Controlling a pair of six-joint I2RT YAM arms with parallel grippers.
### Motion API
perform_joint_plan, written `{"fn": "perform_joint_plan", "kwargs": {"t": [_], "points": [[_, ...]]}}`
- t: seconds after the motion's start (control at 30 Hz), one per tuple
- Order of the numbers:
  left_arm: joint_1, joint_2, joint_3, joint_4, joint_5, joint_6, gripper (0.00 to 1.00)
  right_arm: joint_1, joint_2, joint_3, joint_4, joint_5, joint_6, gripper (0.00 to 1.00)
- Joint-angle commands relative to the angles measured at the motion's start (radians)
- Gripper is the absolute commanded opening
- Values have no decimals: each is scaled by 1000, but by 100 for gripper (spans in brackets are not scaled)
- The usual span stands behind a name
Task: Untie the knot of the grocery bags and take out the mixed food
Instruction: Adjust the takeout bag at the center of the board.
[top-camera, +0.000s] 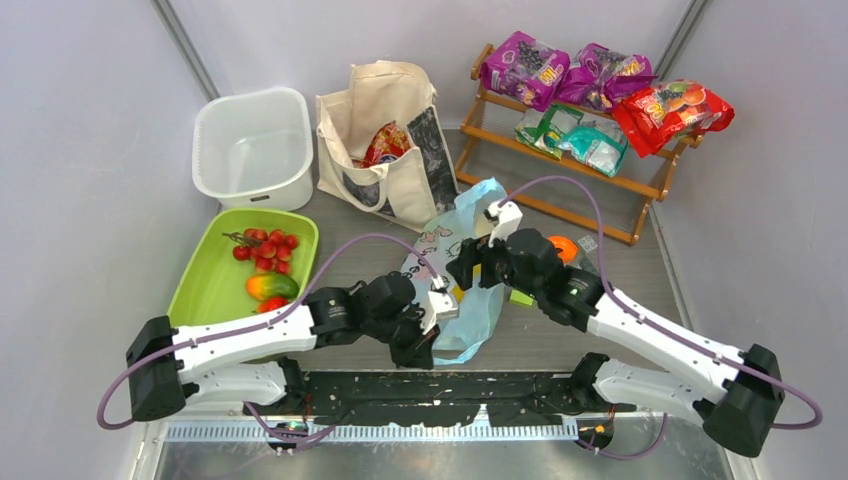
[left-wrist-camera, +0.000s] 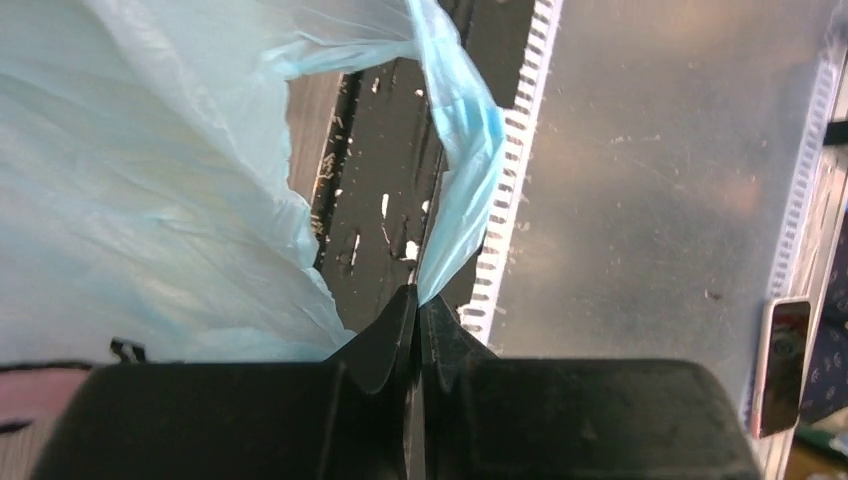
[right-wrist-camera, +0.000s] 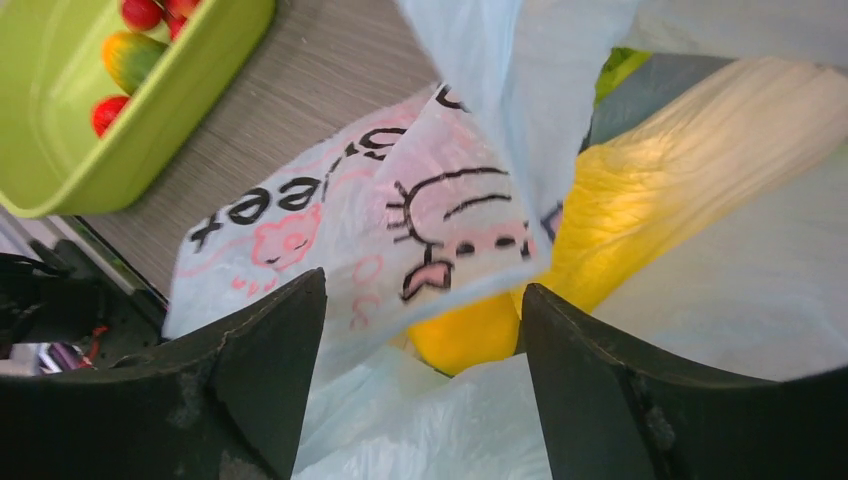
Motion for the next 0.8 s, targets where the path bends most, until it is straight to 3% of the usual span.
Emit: {"fn": "perform_joint_plan", "kwargs": {"t": [0.0, 0.13, 0.27, 0.43, 0.6, 0.77], "points": [[-5, -65, -4, 88, -114, -56, 14, 5, -123, 5, 36, 31, -11, 82], [-2, -101, 74, 54, -127, -37, 61, 4, -176, 0, 14, 57, -12, 84], [6, -144, 178, 50, -110, -19, 89, 3, -210, -20, 31, 50, -9, 83], [44, -189, 256, 67, -91, -8, 99, 4, -259, -39, 54, 49, -6, 74], [77, -153, 289, 37, -369, 7, 100, 4, -300, -60, 66, 53, -5, 68], [77, -49, 333, 13, -542, 24, 100, 4, -327, -74, 65, 64, 3, 67]]}}
